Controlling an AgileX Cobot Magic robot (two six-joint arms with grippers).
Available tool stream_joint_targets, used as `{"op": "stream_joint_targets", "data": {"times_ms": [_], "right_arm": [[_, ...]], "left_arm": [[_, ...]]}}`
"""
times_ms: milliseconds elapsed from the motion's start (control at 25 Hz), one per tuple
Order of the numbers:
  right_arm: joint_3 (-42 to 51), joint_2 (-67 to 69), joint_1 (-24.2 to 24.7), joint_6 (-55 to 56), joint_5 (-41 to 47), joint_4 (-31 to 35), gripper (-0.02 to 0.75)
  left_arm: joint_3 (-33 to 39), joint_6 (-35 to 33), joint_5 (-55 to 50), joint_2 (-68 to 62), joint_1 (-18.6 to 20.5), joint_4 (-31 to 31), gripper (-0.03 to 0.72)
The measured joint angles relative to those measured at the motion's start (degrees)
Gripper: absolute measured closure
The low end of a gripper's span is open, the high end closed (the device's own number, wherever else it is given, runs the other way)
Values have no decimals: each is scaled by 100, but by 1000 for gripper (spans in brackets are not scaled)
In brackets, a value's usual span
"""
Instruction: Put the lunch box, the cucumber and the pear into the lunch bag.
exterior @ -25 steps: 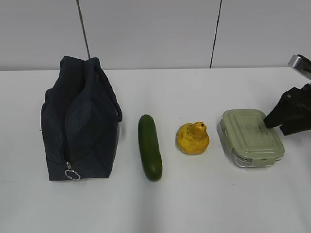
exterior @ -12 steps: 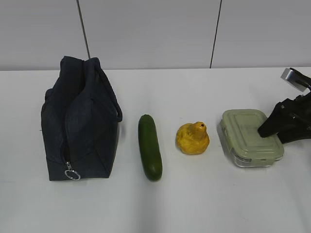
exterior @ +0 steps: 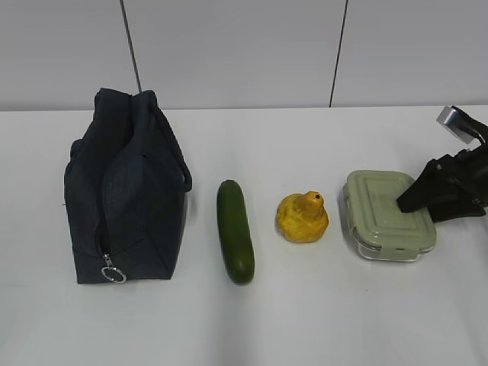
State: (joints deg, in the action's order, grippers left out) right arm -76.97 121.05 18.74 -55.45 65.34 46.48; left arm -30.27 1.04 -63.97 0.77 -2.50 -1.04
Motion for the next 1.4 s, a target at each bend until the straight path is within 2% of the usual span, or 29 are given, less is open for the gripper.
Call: {"op": "stream_joint_targets", "data": {"times_ms": [680, 1000, 1400], "right_arm": [[0, 31, 243, 20, 172, 466, 146], [599, 31, 243, -398, 160, 919, 147], [641, 31, 252, -502, 147, 1233, 148]], "left_arm": [[0, 0, 0, 0, 0, 0, 449], [0, 0, 0, 0, 0, 0, 449], [0, 0, 0, 0, 0, 0, 449]]}}
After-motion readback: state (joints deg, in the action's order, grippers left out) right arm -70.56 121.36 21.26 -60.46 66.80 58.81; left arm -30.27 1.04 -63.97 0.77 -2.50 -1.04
